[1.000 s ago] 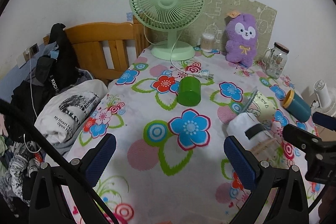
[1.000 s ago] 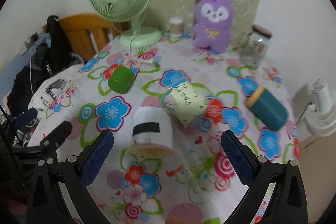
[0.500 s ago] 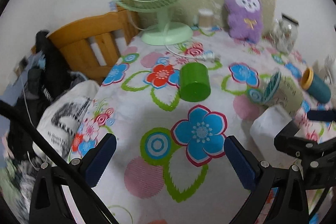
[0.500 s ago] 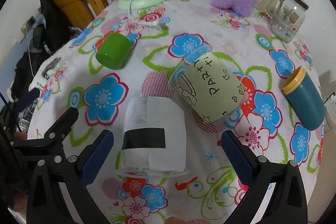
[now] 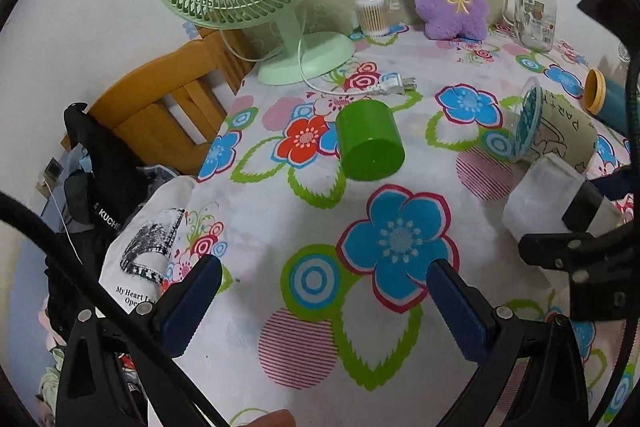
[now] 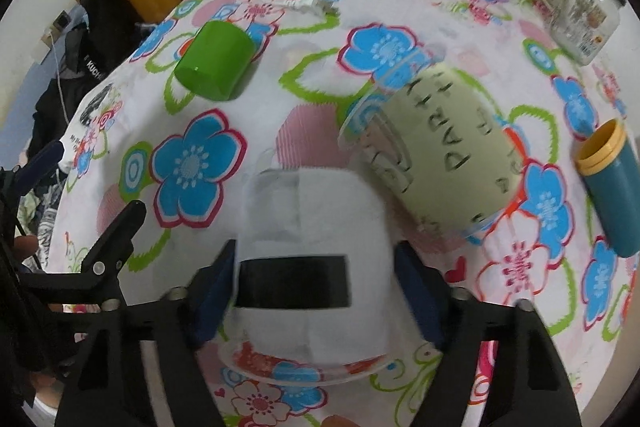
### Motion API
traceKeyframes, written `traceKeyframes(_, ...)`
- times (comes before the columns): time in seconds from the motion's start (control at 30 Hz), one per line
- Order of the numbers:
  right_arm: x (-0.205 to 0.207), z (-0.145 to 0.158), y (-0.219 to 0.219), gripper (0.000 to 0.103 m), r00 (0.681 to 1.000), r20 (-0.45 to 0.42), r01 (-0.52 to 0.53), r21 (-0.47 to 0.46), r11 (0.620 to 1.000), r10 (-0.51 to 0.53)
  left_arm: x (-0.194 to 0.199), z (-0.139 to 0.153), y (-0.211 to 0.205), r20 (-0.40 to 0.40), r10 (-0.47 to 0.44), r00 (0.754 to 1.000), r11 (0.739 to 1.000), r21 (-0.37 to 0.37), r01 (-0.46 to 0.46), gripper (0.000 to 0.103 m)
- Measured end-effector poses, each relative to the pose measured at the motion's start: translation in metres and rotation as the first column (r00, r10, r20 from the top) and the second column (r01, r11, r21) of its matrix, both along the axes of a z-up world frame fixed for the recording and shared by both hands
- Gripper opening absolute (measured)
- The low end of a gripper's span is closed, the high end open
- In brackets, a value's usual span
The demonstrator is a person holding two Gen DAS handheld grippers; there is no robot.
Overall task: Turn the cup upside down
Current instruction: 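Lift the white cup with the right gripper and carry it toward the left gripper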
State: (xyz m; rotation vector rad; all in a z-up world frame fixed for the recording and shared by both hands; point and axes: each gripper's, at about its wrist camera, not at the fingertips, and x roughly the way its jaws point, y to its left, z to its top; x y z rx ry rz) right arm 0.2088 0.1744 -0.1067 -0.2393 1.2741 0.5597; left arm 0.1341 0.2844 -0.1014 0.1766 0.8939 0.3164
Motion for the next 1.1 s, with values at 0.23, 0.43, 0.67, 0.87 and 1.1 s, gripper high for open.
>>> traceKeyframes(0.23, -0.013, 0.017, -0.007, 0.067, 0.998, 0.068, 0.008, 0.005, 1.000, -0.009, -0.011, 0.005, -0.004, 0.007, -0.002, 1.000, 1.000, -0.017, 0.002, 0.103)
traceKeyframes(0.43, -0.035, 0.037, -0.022, 0.067, 0.994, 0.103, 0.030, 0.041, 0.999, -0.035, -0.026, 0.015, -0.011, 0.032, -0.003, 0.999, 0.999, -0.045, 0.004, 0.103)
traceKeyframes(0.67, -0.078, 0.036, -0.050, 0.067, 0.993, 0.094, 0.071, 0.065, 0.995, -0.077, -0.060, 0.019, -0.029, 0.052, -0.012, 0.999, 0.997, -0.081, 0.016, 0.103)
traceKeyframes(0.87, -0.113, 0.028, -0.074, 0.067, 0.992, 0.075, 0.102, 0.055, 0.993, -0.106, -0.085, 0.008, -0.048, 0.028, -0.039, 0.999, 0.992, -0.119, 0.042, 0.103)
traceKeyframes(1.1, -0.149, 0.020, -0.103, 0.067, 0.990, 0.067, 0.122, -0.013, 0.992, -0.121, -0.116, -0.006, -0.074, 0.012, -0.092, 0.996, 0.980, -0.173, 0.093, 0.103)
